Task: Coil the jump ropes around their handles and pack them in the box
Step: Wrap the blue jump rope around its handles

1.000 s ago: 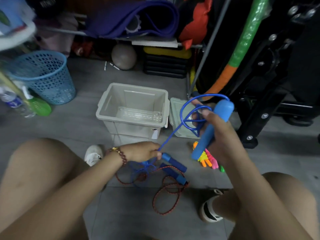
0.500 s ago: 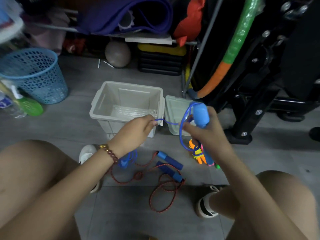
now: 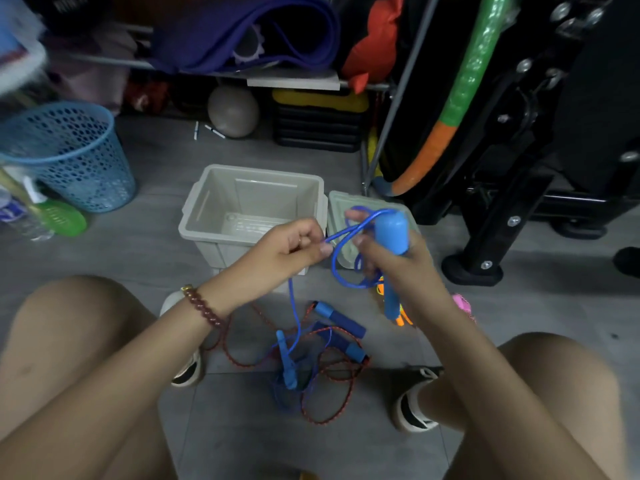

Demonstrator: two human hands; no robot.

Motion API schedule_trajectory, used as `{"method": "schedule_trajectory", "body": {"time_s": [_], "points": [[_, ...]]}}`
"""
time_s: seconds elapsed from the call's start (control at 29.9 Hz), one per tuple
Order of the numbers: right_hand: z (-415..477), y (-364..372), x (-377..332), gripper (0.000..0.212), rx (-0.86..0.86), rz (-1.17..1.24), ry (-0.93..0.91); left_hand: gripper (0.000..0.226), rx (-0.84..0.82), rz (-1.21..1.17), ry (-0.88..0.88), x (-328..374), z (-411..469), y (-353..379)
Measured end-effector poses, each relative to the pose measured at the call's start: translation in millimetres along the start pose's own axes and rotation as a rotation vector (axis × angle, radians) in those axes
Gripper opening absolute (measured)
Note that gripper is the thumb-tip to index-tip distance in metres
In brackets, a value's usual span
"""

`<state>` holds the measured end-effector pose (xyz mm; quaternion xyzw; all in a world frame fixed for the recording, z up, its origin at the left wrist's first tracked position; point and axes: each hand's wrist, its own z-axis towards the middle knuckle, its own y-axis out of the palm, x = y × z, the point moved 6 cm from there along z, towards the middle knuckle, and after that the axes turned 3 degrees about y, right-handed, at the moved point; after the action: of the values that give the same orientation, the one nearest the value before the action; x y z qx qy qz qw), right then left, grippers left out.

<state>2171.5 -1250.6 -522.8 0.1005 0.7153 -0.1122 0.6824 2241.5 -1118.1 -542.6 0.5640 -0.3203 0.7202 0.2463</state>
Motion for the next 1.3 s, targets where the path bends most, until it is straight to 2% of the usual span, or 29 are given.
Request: {"method": "schedule_trajectory", "body": {"time_s": [0.07,0.13,0.2,0.27,0.33,0.4,0.47,0.53,0.6,0.67,0.7,0.77,0.8,0.87,0.94,1.0,1.07,1.17,1.24,1.3], "points": [[-1,-8,-9,0.030,-0.030,0.248,0.039,0.016,-0.136,0.034,-0.076,-24,-3,10],[-3,-16,-19,0.034,-0.026,0.415,0.083,0.018,-0.279,0.170,-0.159,-53,-9,22],[-5,-26,-26,0.020,0.065,0.516,0.083,0.018,-0.380,0.370,-0.236,-87,-17,25],[-5,-37,-27,0.025,0.163,0.582,0.065,0.021,-0.428,0.530,-0.341,-121,-25,14],[-3,-48,-25,0.022,0.216,0.551,0.033,0.026,-0.408,0.653,-0.420,-137,-32,1],[-2,-58,-22,0.016,0.281,0.339,-0.009,0.030,-0.284,0.591,-0.440,-138,-32,-7],[-4,-62,-22,0.017,0.324,-0.003,-0.058,0.026,-0.102,0.484,-0.412,-124,-26,-12],[-5,-53,-21,0.039,0.245,-0.277,-0.112,0.021,-0.020,0.516,-0.291,-97,-16,-10],[-6,-34,-14,0.062,0.078,-0.523,-0.087,0.020,-0.028,0.547,-0.154,-67,-9,-1],[-12,-13,-1,0.071,-0.069,-0.777,-0.034,0.016,-0.067,0.489,-0.067,-41,-9,12],[-15,-3,5,0.068,-0.129,-0.923,-0.046,0.014,-0.090,0.429,-0.029,-32,-9,19],[-18,10,12,0.045,-0.170,-1.089,-0.122,0.014,-0.114,0.315,0.009,-20,-12,28],[-18,12,11,0.033,-0.162,-1.056,-0.144,0.013,-0.114,0.274,-0.002,-17,-13,29],[-15,8,9,0.022,-0.150,-0.914,-0.131,0.014,-0.107,0.191,-0.026,-13,-12,28],[-14,3,4,0.020,-0.122,-0.876,-0.145,0.027,-0.060,0.127,-0.033,-9,-9,27],[-16,-3,-2,0.020,-0.038,-0.820,-0.165,0.027,-0.020,0.036,-0.057,-8,-7,24],[-19,-12,-8,0.022,0.048,-0.418,-0.090,0.024,-0.085,0.003,-0.092,-13,-7,25],[-16,-30,-13,0.015,0.126,0.256,0.050,0.027,-0.277,0.185,-0.177,-40,-16,32],[-12,-39,-11,0.014,0.170,0.517,0.108,0.022,-0.422,0.364,-0.226,-67,-25,28],[-9,-47,-1,0.017,0.224,0.640,0.190,0.028,-0.459,0.508,-0.266,-86,-28,13]]}}
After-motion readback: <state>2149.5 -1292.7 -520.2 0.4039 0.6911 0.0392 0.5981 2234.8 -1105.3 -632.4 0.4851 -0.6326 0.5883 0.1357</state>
